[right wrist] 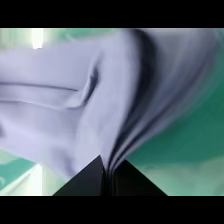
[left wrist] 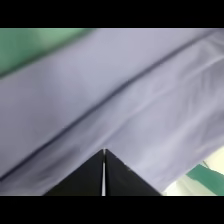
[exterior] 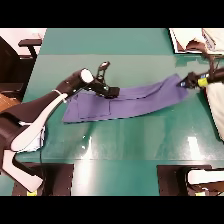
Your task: Fold the shirts.
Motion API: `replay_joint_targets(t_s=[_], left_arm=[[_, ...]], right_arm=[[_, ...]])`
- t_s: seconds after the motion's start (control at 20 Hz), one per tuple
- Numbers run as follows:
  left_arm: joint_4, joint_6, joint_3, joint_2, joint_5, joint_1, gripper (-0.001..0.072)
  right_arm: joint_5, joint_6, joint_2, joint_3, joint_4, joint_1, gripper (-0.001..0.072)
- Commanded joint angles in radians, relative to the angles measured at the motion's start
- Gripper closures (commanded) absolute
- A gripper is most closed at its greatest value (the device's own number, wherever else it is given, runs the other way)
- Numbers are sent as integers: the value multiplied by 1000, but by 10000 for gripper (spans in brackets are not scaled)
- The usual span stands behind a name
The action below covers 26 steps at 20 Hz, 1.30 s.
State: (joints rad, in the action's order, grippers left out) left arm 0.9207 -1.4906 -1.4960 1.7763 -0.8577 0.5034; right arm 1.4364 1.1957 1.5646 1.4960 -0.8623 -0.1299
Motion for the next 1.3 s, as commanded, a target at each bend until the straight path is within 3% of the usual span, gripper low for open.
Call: replay_joint_targets(t_s=[0.0, 0.3, 0.65, 0.95, 1.1, 1.15, 1.25], left_arm=[[-1, -3, -106, 103, -19, 60, 684], [-5, -5, -127, 143, -28, 79, 684], [-9, -2, -141, 125, 22, 53, 684], [146, -1, -151, -154, -55, -227, 683], [230, 0, -151, -335, -103, -401, 683], [250, 0, -151, -385, -106, -446, 683], [263, 6, -151, -469, -112, -525, 683]], right_arm=[[17, 80, -103, 135, 7, 100, 697], [0, 134, -139, 311, 7, 293, 697], [-98, 140, -138, 322, 7, 497, 697], [-274, 138, -92, 322, 69, 692, 696], [-374, 27, 25, 323, 240, 831, 693], [-404, -26, 75, 335, 283, 883, 646], [-409, -47, 179, 410, 292, 972, 328]])
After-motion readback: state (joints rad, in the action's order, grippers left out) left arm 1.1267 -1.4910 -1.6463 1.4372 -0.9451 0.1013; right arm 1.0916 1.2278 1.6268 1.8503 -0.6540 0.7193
